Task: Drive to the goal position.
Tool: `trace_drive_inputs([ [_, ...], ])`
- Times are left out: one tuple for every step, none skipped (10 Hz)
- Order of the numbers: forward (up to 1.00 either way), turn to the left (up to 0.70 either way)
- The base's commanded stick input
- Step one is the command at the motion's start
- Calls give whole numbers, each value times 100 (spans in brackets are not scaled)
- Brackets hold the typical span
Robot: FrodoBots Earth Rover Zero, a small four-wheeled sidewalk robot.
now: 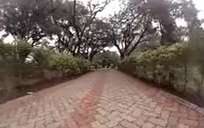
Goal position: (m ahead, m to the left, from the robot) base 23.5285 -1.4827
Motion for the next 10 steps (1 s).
trace_drive_inputs([
  [70,0],
  [70,0],
  [70,0],
  [70,0],
  [70,0],
  [70,0],
  [70,0],
  [70,0],
  [70,0],
  [70,0],
])
